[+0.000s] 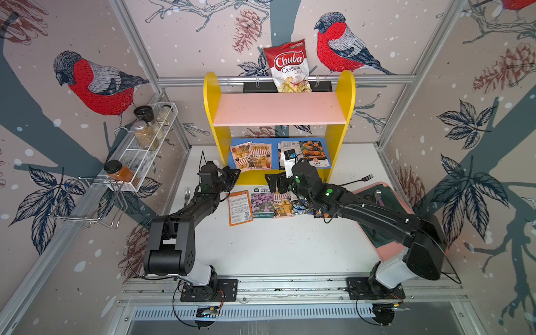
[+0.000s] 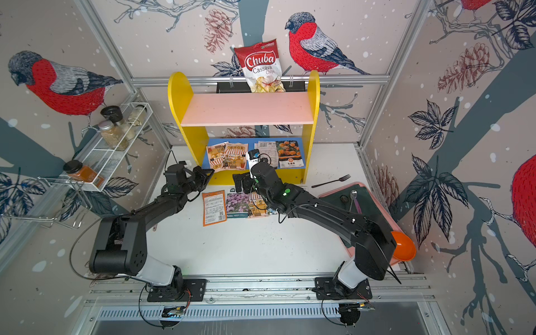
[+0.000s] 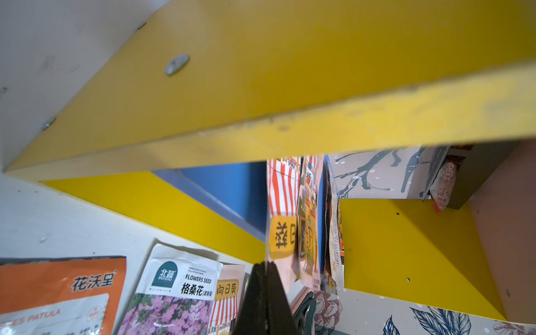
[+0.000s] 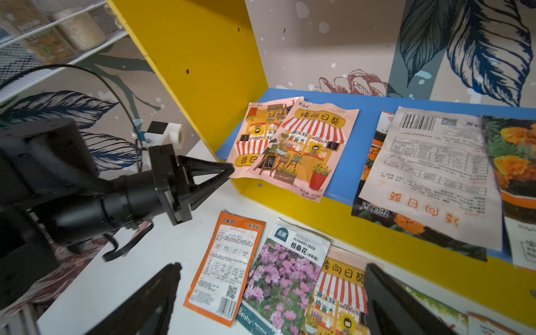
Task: Take the seed bag off the shelf
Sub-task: Pick up the seed packet from the shelf, then adjust the seed packet on the shelf.
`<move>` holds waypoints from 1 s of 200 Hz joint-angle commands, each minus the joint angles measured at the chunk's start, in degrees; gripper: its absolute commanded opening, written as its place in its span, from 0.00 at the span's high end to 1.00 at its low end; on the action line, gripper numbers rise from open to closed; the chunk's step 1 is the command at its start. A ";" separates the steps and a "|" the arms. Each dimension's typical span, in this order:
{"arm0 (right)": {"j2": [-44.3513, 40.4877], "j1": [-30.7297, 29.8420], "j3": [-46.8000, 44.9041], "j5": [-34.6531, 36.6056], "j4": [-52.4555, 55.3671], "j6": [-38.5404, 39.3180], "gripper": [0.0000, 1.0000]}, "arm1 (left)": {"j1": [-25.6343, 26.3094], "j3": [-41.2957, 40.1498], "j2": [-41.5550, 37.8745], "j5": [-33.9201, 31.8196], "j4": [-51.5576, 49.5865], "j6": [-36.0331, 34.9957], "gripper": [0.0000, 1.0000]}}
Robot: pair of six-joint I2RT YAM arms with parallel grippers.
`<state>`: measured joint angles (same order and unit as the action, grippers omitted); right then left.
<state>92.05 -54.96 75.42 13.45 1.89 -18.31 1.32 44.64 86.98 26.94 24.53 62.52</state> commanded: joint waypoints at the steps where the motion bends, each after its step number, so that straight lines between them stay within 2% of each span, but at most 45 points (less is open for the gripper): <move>1: 4.59 -0.06 4.77 5.63 2.56 4.37 0.00 | -0.10 0.78 -1.22 0.63 -2.71 -2.10 1.00; 67: 20.03 -1.06 21.97 9.32 13.03 10.87 0.00 | 0.26 3.91 -3.31 0.18 -8.37 -3.51 1.00; 157: 26.81 -1.97 28.91 6.99 11.47 11.74 0.00 | 1.85 4.56 -2.60 -0.14 -8.13 -3.32 1.00; 200: 29.35 -1.49 31.12 8.82 12.43 12.59 0.00 | 1.84 5.88 -3.34 -0.21 -9.93 -3.90 1.00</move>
<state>120.49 -56.86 105.75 20.71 13.98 -7.16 3.07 49.63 84.29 26.85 15.57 59.90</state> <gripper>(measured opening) 0.998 0.056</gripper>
